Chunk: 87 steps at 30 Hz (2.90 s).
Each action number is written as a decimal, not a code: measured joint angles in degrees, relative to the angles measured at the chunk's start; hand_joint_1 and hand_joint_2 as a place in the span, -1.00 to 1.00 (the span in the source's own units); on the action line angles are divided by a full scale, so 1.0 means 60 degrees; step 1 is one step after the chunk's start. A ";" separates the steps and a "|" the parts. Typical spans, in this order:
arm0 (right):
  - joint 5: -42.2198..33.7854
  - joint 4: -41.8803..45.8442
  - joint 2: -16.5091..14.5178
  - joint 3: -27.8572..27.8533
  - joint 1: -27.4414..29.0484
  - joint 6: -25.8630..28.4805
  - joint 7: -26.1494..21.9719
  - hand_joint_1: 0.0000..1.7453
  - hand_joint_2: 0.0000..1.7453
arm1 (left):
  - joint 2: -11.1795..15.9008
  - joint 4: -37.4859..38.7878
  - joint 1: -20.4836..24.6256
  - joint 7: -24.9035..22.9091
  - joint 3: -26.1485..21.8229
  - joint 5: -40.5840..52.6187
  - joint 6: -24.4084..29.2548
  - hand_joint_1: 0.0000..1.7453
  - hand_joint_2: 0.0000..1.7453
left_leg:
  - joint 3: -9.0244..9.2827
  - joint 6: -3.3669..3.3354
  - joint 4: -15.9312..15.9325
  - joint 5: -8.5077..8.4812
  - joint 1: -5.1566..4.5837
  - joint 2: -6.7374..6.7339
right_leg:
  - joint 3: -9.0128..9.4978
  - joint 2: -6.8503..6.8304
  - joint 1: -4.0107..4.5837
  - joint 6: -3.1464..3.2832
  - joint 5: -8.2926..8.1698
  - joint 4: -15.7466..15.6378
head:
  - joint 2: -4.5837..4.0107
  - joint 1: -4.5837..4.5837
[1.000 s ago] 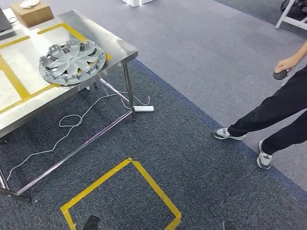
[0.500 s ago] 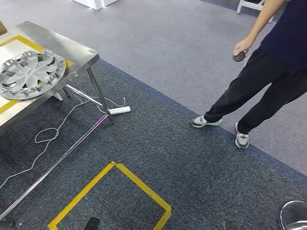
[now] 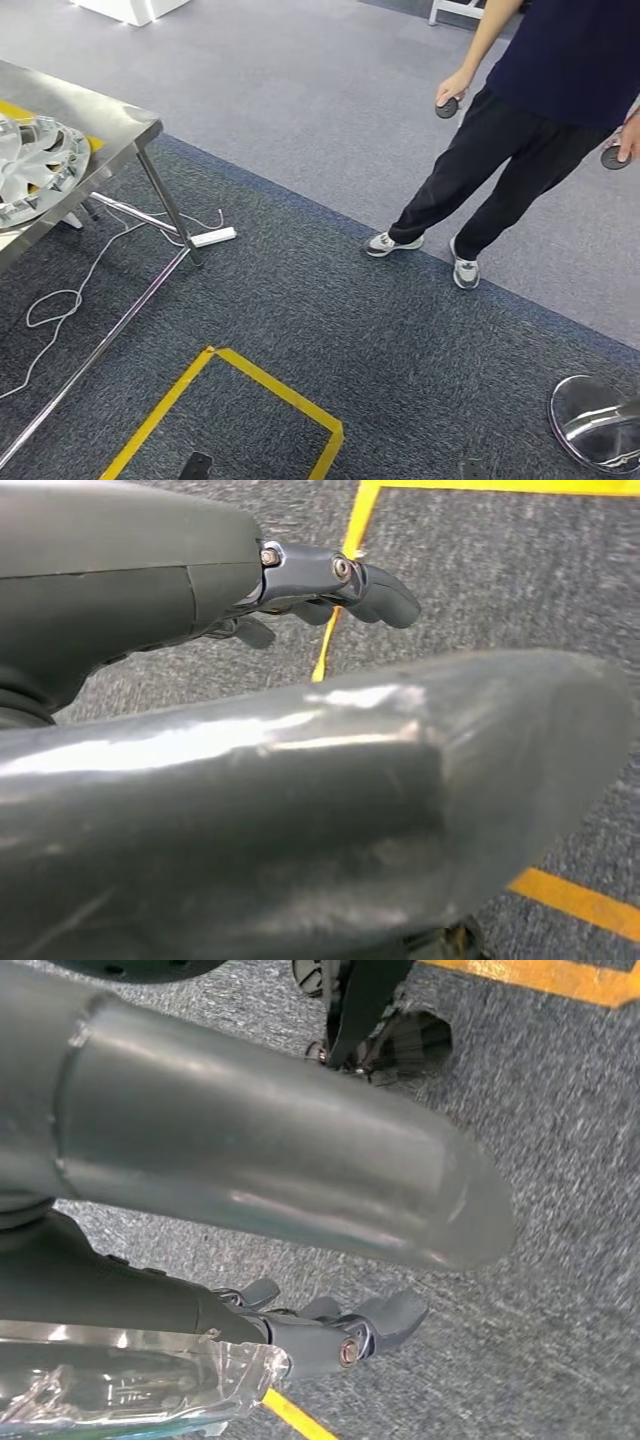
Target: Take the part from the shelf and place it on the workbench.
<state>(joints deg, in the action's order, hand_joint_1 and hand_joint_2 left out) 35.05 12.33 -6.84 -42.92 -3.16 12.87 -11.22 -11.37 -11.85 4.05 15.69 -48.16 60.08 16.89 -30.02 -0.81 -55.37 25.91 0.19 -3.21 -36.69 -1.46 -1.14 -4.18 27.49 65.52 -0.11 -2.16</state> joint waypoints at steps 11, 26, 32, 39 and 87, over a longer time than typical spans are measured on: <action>-0.0023 0.0000 0.0017 0.0077 -0.0124 0.0012 0.0002 -1.00 -1.00 | -0.0050 0.0000 0.0031 -0.0008 0.0005 0.0037 -0.0059 -1.00 -1.00 | -0.1128 0.0398 -0.2649 0.1447 -0.0007 0.0413 | 0.0488 0.0475 0.0032 0.0567 -0.0502 -0.1243 | 0.0000 0.0126; -0.0151 0.0000 -0.0012 0.0072 -0.0127 0.0015 -0.0097 -1.00 -1.00 | -0.0045 0.0000 0.0024 0.0009 0.0012 0.0098 -0.0106 -1.00 -1.00 | -0.0051 -0.0124 -0.0076 0.0047 -0.0045 0.0356 | -0.0965 0.0342 0.0042 0.0084 0.0613 0.1361 | 0.0000 0.0042; -0.0082 0.0000 -0.0024 0.0071 -0.0181 0.0068 0.0010 -1.00 -1.00 | -0.0045 0.0000 0.0062 -0.0009 0.0014 0.0144 -0.0169 -1.00 -1.00 | 0.0054 0.0021 -0.0115 0.0157 -0.0140 -0.0173 | 0.0551 -0.0205 0.0126 0.0246 -0.0389 -0.1111 | 0.0000 0.0048; -0.0056 0.0000 -0.0040 0.0067 -0.0195 0.0094 0.0053 -1.00 -1.00 | -0.0047 0.0000 0.0110 -0.0047 0.0034 0.0213 -0.0168 -1.00 -1.00 | -0.0624 0.0343 -0.1709 0.1147 -0.0049 0.0339 | 0.0528 0.0334 0.0083 0.0603 -0.0518 -0.1297 | 0.0000 0.0091; 0.0112 0.0000 -0.0182 0.0073 -0.0299 0.0040 0.0426 -1.00 -1.00 | 0.0024 0.0000 0.0216 -0.0364 0.0165 0.0379 -0.0232 -1.00 -1.00 | -0.0169 -0.0112 -0.0142 -0.0020 -0.0039 0.0184 | -0.0904 0.0301 0.0090 0.0122 0.0584 0.1416 | 0.0000 -0.0022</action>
<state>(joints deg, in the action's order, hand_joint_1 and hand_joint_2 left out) 35.73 12.33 -7.93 -42.48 -4.95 13.11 -8.66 -11.22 -11.85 5.35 13.51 -47.17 62.36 15.50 -31.03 -1.48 -56.23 25.79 -0.04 -2.10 -42.12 0.35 -0.60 -3.45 31.00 74.01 -0.11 -2.30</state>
